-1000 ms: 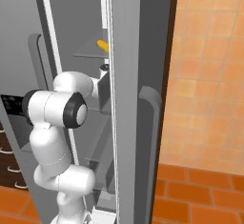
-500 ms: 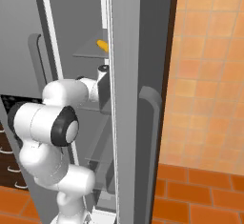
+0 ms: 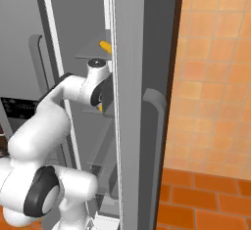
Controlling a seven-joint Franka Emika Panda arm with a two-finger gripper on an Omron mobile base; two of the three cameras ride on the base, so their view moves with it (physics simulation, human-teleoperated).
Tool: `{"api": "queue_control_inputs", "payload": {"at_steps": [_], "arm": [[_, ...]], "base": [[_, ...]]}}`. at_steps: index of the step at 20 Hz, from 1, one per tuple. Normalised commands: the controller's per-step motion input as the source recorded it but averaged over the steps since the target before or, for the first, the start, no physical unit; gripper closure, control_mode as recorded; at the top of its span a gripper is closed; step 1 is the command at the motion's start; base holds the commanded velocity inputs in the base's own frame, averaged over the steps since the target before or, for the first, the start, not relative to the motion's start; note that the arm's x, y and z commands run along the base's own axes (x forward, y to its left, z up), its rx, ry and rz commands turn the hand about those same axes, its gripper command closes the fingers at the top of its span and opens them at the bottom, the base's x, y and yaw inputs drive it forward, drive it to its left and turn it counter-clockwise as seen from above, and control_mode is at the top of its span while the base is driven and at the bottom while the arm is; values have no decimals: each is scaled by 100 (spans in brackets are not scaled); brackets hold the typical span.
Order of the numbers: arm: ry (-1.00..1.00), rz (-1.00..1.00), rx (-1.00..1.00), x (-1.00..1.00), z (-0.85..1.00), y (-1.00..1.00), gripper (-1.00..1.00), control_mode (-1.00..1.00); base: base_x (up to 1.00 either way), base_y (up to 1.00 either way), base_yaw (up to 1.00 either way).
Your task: Place one corn and one steak in each tupperware on the nearby counter, to pack two identical lunches.
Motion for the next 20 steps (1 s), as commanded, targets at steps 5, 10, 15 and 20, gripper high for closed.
{"api": "queue_control_inputs", "payload": {"at_steps": [5,10,15,20], "arm": [[0,5,0,-100,56,0,100,-100],[0,6,-1,-100,14,1,100,-100],[0,1,-5,-61,17,7,100,-100],[0,0,0,-11,0,0,100,-100]], "base": [[0,0,0],[0,0,0],[0,0,0],[0,0,0]]}}
